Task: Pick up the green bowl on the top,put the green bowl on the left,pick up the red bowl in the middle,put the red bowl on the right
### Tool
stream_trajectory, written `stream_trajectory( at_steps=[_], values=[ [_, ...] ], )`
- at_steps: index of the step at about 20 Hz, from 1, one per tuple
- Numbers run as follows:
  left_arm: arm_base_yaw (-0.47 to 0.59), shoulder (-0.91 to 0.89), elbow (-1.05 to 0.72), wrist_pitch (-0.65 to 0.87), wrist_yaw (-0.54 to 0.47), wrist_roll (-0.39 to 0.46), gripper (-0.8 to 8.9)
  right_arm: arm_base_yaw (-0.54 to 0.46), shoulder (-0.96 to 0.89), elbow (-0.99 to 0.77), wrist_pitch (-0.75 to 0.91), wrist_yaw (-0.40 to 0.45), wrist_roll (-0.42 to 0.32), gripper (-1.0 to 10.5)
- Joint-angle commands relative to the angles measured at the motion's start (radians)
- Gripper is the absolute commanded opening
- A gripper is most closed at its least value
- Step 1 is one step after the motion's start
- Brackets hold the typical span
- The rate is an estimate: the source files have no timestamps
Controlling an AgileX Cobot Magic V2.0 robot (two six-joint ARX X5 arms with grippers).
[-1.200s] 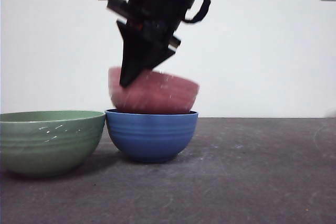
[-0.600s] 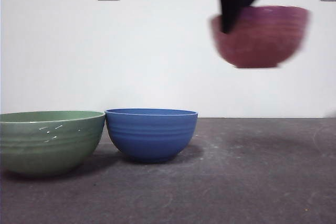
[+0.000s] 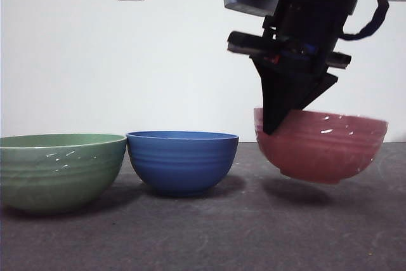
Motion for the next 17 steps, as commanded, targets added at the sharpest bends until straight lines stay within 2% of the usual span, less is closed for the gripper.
stream_trajectory(
  at_steps=[1, 3, 7, 10, 15, 17],
  values=[
    [0.0, 0.013, -0.001, 0.031, 0.002, 0.002, 3.14, 0.002, 0.022, -0.014, 0.017, -0.027, 0.01, -0.1],
    [0.0, 0.018, -0.001, 0.059, 0.007, 0.002, 3.14, 0.002, 0.041, -0.014, 0.026, -0.089, 0.01, -0.1],
    [0.0, 0.02, -0.001, 0.084, 0.066, 0.003, 3.14, 0.003, 0.089, -0.014, 0.027, -0.1, 0.013, 0.1],
    [0.0, 0.02, -0.001, 0.084, 0.079, 0.005, 3.14, 0.003, 0.079, -0.014, 0.035, -0.1, 0.041, 2.5],
    [0.0, 0.02, -0.001, 0.093, 0.08, 0.005, 3.14, 0.0, -0.067, -0.014, 0.103, -0.088, 0.033, 2.5],
    [0.0, 0.02, -0.001, 0.118, 0.087, 0.005, 3.14, -0.002, -0.167, -0.014, 0.169, -0.029, 0.016, 2.5]
  ],
)
